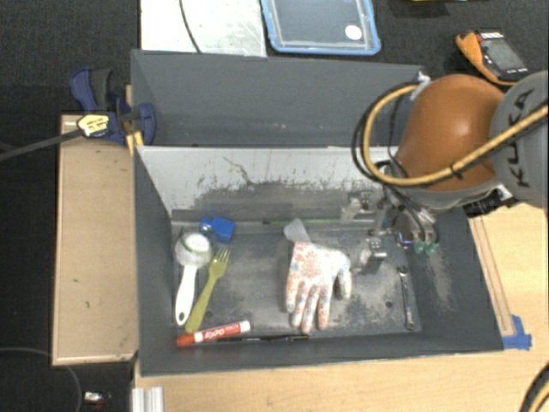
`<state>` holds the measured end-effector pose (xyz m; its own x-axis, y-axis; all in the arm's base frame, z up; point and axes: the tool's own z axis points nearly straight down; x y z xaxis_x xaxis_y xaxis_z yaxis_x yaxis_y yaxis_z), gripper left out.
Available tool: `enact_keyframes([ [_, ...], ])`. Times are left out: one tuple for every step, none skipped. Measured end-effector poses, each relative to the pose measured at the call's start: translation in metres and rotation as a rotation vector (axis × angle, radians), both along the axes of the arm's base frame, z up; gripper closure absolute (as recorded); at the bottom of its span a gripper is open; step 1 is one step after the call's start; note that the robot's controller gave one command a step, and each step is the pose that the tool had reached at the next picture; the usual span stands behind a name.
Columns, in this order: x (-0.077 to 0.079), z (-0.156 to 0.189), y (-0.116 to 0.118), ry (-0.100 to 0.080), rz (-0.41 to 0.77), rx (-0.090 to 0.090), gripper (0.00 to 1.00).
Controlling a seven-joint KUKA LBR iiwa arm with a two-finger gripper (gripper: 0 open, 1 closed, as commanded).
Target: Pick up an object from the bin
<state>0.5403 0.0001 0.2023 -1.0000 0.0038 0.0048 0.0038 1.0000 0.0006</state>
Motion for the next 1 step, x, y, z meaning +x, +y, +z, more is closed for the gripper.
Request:
enact_keyframes([
  [0.0017,0.0038,0.0,-0.008,0.0,0.0,0.0],
])
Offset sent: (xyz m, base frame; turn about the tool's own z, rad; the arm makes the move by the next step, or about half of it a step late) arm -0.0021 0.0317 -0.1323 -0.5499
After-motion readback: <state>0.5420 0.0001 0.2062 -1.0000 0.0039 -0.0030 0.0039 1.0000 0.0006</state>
